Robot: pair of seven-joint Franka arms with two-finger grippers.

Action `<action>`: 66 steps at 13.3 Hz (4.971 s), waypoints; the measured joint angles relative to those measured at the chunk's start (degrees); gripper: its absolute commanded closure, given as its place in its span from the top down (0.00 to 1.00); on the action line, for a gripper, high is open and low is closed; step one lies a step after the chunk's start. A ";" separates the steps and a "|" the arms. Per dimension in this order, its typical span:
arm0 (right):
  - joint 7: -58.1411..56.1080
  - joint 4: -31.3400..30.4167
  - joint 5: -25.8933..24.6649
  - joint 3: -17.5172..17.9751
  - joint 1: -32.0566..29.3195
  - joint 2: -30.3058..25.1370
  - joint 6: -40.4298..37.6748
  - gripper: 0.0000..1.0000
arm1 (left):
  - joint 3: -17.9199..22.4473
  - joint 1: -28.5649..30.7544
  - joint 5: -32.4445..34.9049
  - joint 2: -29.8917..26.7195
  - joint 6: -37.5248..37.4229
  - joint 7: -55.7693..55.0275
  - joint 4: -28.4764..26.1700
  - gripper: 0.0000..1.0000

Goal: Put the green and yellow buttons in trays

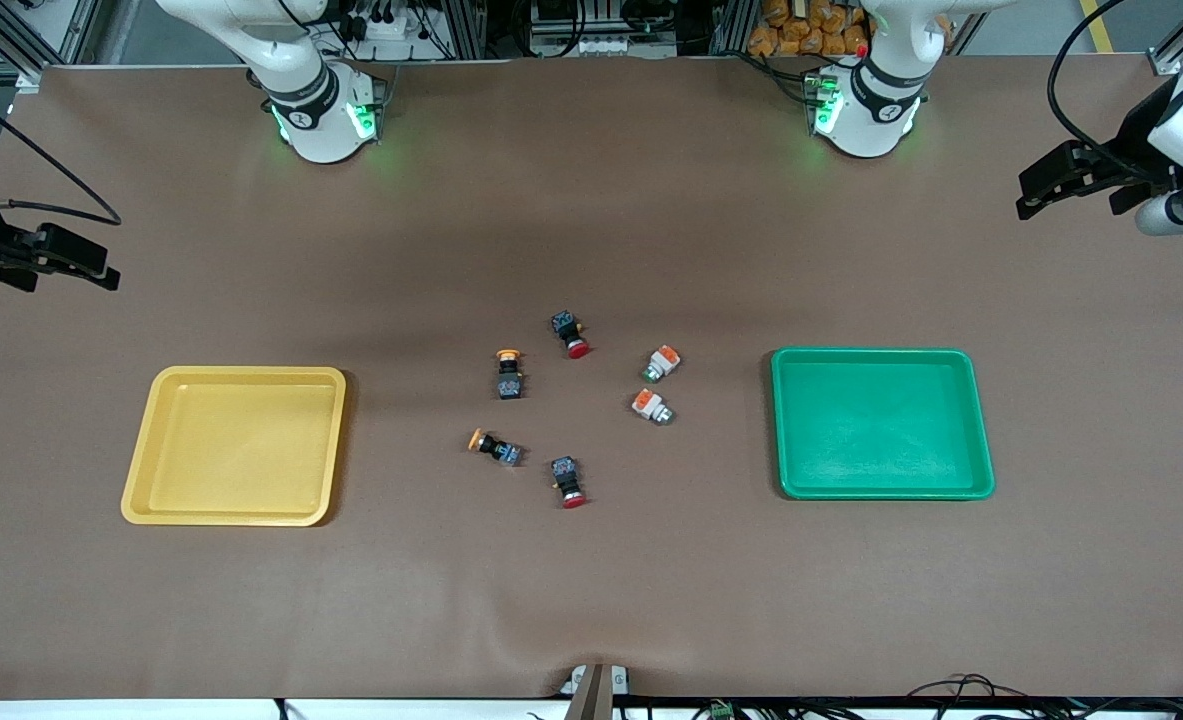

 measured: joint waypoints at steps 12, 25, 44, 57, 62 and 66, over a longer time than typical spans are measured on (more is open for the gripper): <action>0.01 0.00 -0.04 -0.16 -0.06 0.00 0.26 1.00 | -0.66 -0.66 -0.10 3.30 -0.09 0.00 3.38 1.00; 0.02 0.48 -0.07 -0.35 -1.86 0.02 1.78 1.00 | -7.27 -1.42 -0.63 3.45 -0.49 -0.06 3.98 1.00; 0.05 0.43 0.21 1.12 9.27 15.70 12.25 1.00 | -15.42 -2.74 -0.63 5.37 17.80 -2.52 -17.06 1.00; -3.74 0.56 6.81 1.62 27.18 32.02 40.49 1.00 | -17.21 -14.80 8.40 18.61 33.73 -23.77 -22.40 1.00; -10.01 0.52 6.73 1.33 30.60 36.96 48.04 1.00 | -17.22 -15.83 14.47 24.86 41.49 -23.71 -22.55 1.00; -19.15 0.48 6.74 1.01 30.58 40.84 54.04 1.00 | -17.18 -16.03 19.77 30.53 52.54 -23.71 -23.22 1.00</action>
